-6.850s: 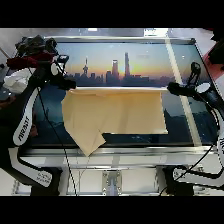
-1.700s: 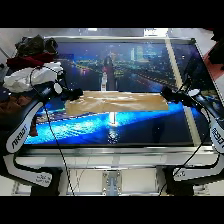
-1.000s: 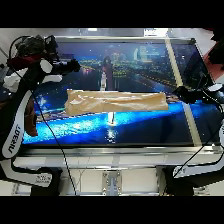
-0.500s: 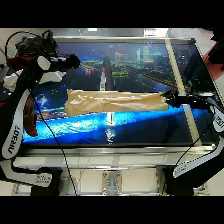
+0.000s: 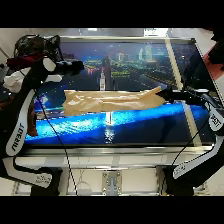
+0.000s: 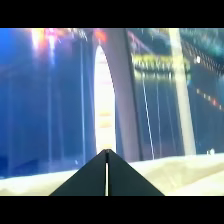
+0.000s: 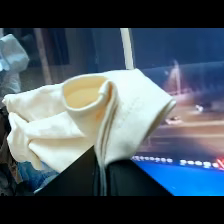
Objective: Fold the shirts.
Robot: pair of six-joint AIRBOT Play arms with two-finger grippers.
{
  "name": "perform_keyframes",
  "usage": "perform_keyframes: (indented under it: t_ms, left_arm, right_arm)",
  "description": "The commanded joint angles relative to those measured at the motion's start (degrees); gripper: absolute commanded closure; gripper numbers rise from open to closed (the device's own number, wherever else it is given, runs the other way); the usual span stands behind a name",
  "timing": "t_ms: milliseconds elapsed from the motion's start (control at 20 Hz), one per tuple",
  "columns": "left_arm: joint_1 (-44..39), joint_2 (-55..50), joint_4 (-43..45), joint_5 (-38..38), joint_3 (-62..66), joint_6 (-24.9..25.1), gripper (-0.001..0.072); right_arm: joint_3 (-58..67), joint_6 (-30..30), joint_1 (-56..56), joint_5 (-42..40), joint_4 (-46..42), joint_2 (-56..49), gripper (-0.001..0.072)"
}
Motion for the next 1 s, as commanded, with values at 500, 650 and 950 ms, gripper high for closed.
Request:
perform_keyframes:
  t_ms: [500,650,950]
  left_arm:
    - [-22.9,-29.5,-0.2,-6.8,20.0,2.0,0.0692]
    - [-21.3,-29.4,0.4,-7.2,21.9,2.0,0.0691]
    - [-8.8,-17.4,11.7,-16.1,30.7,2.8,0.0690]
  right_arm:
    - [27.2,16.2,20.5,4.0,-26.8,13.7,0.0687]
    - [29.8,17.7,25.9,0.9,-27.9,13.7,0.0688]
    - [29.8,20.3,35.7,-6.4,-27.8,12.9,0.0689]
